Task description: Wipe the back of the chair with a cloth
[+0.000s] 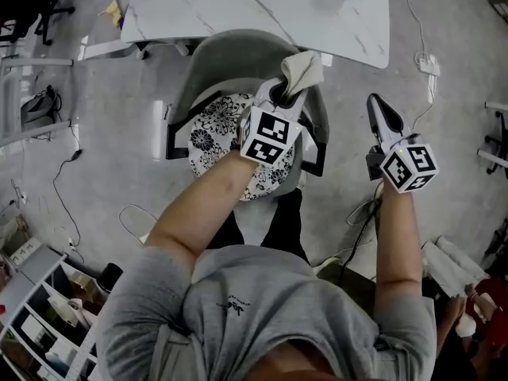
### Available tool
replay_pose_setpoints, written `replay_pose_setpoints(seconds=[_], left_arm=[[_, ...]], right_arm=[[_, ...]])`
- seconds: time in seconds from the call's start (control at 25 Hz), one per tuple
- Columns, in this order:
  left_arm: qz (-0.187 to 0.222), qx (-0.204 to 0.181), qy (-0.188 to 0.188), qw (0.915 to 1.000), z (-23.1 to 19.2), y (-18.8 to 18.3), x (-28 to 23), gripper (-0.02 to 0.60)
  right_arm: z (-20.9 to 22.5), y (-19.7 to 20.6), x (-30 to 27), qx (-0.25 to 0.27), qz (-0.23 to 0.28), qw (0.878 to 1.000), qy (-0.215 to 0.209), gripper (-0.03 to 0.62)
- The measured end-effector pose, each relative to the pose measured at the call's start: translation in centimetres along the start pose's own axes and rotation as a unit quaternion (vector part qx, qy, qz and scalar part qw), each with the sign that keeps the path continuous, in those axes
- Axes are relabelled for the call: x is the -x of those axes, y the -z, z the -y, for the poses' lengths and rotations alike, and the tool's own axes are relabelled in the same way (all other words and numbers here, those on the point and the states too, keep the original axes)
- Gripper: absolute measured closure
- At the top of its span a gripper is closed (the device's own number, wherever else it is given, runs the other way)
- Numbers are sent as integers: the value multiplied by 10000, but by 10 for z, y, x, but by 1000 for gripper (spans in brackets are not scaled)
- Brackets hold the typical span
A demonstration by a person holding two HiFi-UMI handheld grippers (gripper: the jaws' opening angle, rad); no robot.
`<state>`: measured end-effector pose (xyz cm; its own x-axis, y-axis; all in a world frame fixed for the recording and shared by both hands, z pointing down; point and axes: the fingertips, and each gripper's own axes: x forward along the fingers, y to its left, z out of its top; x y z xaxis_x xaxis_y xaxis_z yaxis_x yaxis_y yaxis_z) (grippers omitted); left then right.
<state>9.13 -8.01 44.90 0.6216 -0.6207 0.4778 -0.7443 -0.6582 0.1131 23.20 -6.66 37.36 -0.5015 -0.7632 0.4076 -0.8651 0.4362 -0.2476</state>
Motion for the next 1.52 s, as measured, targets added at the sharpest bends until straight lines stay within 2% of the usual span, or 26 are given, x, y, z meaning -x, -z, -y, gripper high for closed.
replay_pose_setpoints(seconds=[0.16,0.32,0.44,0.6,0.8,1.0,1.16,1.24,1.4,1.52], left_arm=[[27,702,-816,9942,-80,38,58,434],[-162,1240,-1760,9764,-163,91,122,434],[-201,1526,-2223,9627,-199,116,156,434],[-269,1801,-2468,9518,-217,137,163,434],[-368,1964,-2513,9470,-225,147,138,434],[-313,2145,-2578,9416,-218,141,115,434],[-385,2128,-2589,9414,-212,137,101,434],[-456,2052,-2492,9454,-204,133,89,434],[-615,1476,-1870,9692,-164,104,38,434],[-643,1329,-1517,9773,-130,77,0,434]], right_arm=[[-24,0,-26,65,-93,9998,-148,594],[-58,-3,-57,153,-153,9991,-358,594],[-80,-4,-76,199,-188,9984,-496,594],[-98,-7,-91,299,-243,9975,-599,594],[-102,-9,-94,327,-277,9974,-581,594],[-81,-5,-79,259,-281,9982,-459,594],[-54,1,-61,141,-236,9992,-273,594],[-38,3,-51,66,-197,9997,-156,594],[-9,7,-28,-62,-127,9999,52,594],[13,10,-8,-163,-42,9997,199,594]])
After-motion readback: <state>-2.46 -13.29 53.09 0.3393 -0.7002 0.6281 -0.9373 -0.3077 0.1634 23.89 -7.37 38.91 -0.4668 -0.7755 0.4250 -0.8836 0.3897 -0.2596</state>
